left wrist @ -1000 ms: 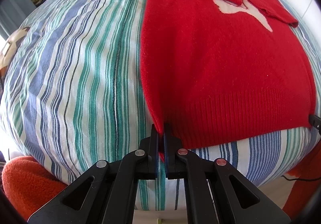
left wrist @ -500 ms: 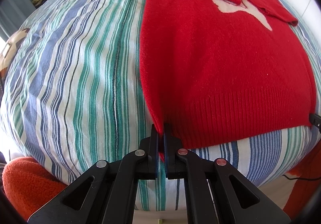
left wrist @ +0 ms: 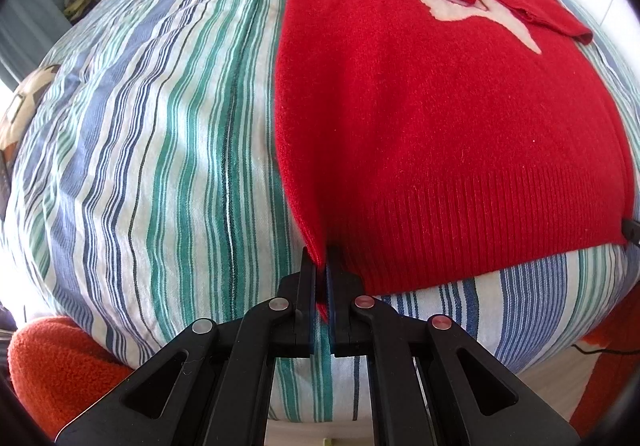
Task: Fold small clothes
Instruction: 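Hold the hem with both grippers and pull it taut to flatten the body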
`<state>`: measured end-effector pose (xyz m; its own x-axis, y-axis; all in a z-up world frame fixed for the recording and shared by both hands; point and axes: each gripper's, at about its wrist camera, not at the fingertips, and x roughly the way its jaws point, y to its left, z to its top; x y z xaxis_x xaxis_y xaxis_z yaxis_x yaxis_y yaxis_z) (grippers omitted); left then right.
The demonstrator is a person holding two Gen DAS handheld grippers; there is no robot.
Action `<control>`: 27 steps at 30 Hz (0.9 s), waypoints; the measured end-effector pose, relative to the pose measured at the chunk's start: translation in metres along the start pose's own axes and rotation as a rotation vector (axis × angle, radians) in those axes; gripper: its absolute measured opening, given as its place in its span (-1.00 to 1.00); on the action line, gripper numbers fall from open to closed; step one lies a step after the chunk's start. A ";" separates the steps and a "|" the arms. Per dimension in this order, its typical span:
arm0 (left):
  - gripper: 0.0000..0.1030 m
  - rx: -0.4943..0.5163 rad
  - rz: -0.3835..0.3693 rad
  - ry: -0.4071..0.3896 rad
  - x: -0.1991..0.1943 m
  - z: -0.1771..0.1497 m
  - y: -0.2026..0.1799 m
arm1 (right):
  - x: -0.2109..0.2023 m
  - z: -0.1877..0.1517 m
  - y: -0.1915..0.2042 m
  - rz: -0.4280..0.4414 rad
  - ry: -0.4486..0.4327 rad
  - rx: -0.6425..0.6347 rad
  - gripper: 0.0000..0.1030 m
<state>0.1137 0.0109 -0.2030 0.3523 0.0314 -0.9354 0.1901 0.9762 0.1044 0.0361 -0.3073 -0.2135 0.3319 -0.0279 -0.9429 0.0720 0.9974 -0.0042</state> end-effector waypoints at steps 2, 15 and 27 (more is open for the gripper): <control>-0.94 0.002 0.000 -0.001 0.000 0.000 0.000 | 0.000 0.000 0.001 0.000 0.000 0.002 -0.94; -0.94 0.029 0.017 -0.007 0.000 -0.001 -0.005 | 0.000 -0.002 0.000 0.009 -0.004 0.004 -0.94; -0.92 0.053 0.049 -0.021 -0.001 -0.003 -0.022 | -0.003 -0.006 -0.015 0.064 -0.032 0.047 -0.93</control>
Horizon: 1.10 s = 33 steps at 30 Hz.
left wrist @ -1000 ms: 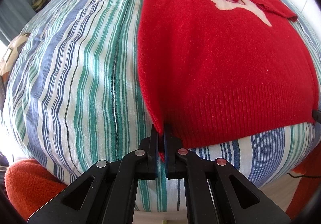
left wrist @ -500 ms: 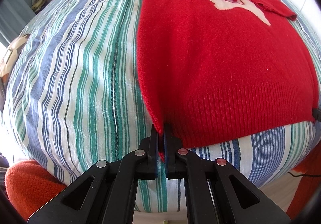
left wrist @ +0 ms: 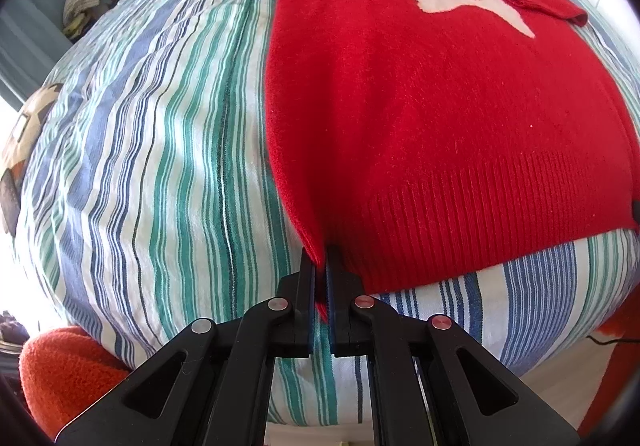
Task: Fold small clothes
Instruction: 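Hold the hem with both grippers and pull it taut to flatten the body, then open both grippers and release the sweater hem, then grasp a sleeve cuff with the right gripper and pull it outward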
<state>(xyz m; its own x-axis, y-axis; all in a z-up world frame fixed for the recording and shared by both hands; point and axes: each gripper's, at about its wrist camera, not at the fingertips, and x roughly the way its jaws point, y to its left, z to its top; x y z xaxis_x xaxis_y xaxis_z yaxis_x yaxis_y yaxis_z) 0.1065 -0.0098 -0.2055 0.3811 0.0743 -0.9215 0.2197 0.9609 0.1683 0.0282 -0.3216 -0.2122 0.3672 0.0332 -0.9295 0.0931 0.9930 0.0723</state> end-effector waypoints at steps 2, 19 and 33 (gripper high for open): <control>-0.90 -0.007 -0.001 -0.001 -0.001 -0.001 -0.001 | -0.002 0.000 0.001 -0.001 -0.001 -0.003 -0.90; 0.28 -0.241 -0.041 -0.083 -0.065 -0.038 0.062 | -0.074 0.025 -0.045 -0.125 -0.034 0.020 0.11; 0.35 -0.438 0.020 -0.131 -0.050 -0.037 0.112 | 0.058 0.196 0.104 -0.121 -0.204 -0.611 -0.03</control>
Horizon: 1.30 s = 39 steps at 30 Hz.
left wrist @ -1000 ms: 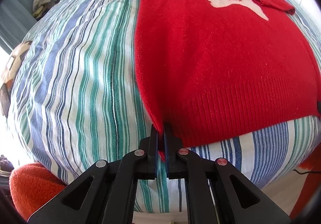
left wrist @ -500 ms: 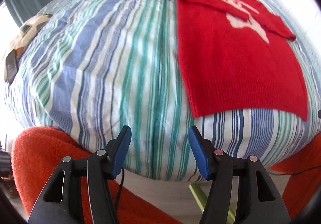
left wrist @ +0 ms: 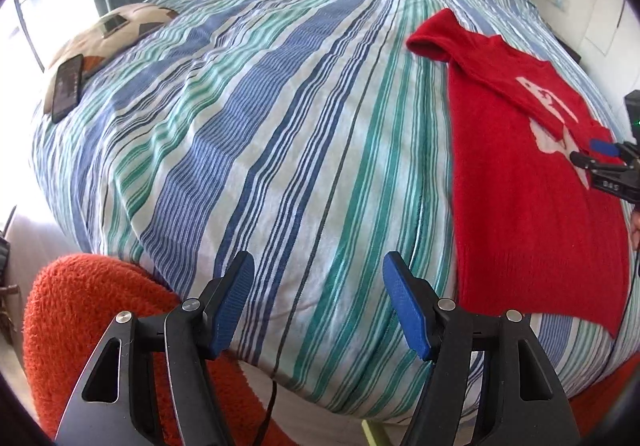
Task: Fold small clothes
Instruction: 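Grasp a sleeve cuff with the right gripper and pull it outward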
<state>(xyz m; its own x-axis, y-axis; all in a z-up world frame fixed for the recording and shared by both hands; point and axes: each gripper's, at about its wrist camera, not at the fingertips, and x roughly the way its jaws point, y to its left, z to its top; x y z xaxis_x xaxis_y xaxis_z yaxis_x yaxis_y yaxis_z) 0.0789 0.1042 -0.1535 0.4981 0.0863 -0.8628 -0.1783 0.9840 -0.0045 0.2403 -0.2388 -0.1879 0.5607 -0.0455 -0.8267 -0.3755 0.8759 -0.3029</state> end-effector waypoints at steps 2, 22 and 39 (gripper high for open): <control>0.35 -0.010 -0.002 0.004 0.002 0.001 0.001 | 0.006 -0.004 -0.024 -0.039 0.007 0.097 -0.86; 0.35 0.051 0.083 0.055 0.019 -0.004 -0.017 | -0.069 -0.299 -0.327 -0.308 0.087 1.117 -0.95; 0.35 0.026 0.073 0.098 0.026 -0.005 -0.013 | -0.064 -0.316 -0.307 -0.381 0.076 1.083 -0.95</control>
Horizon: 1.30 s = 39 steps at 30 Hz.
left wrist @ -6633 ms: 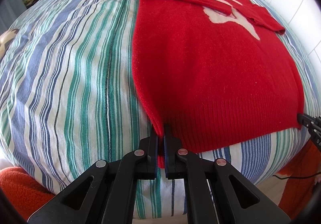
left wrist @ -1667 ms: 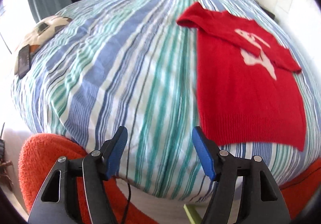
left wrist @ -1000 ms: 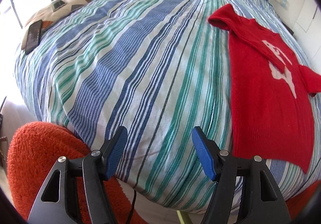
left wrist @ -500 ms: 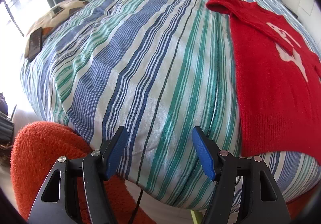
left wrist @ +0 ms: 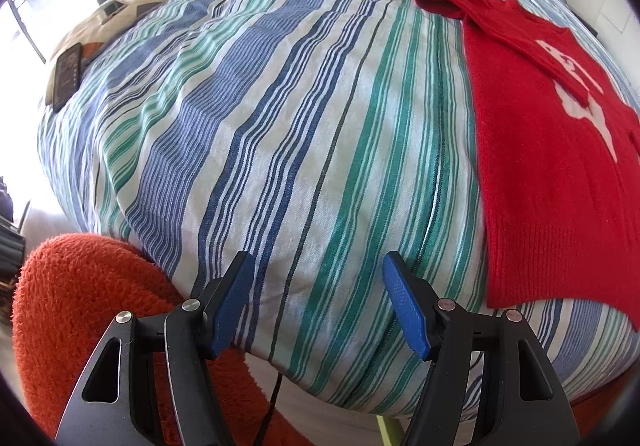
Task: Fold small clothes
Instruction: 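Grasp a sleeve cuff with the right gripper and pull it outward, then open the right gripper to lay the extended sleeve down, then grasp the other sleeve cuff with the left gripper and pull it outward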
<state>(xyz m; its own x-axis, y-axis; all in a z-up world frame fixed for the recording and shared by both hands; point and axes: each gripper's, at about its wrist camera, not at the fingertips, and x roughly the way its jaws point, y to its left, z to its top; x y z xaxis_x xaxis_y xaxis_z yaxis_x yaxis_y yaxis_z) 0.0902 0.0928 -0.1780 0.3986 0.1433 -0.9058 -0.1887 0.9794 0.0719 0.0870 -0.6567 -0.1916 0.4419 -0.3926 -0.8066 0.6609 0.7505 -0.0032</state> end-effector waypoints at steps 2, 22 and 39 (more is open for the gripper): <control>0.35 -0.009 -0.011 0.004 0.000 0.000 0.001 | -0.002 -0.001 0.001 -0.013 -0.003 0.000 -0.77; 0.35 0.104 -0.050 -0.130 -0.058 0.010 -0.017 | -0.169 -0.044 -0.010 0.192 -0.189 0.011 0.43; 0.18 0.849 -0.198 -0.188 -0.005 0.120 -0.283 | -0.196 -0.123 0.050 0.363 -0.182 -0.147 0.44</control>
<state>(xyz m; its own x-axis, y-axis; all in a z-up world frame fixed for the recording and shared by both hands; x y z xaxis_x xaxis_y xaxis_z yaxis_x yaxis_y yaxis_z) 0.2492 -0.1675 -0.1437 0.5077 -0.0920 -0.8566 0.5981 0.7533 0.2736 -0.0410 -0.4776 -0.1065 0.7383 -0.1667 -0.6535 0.3556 0.9196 0.1671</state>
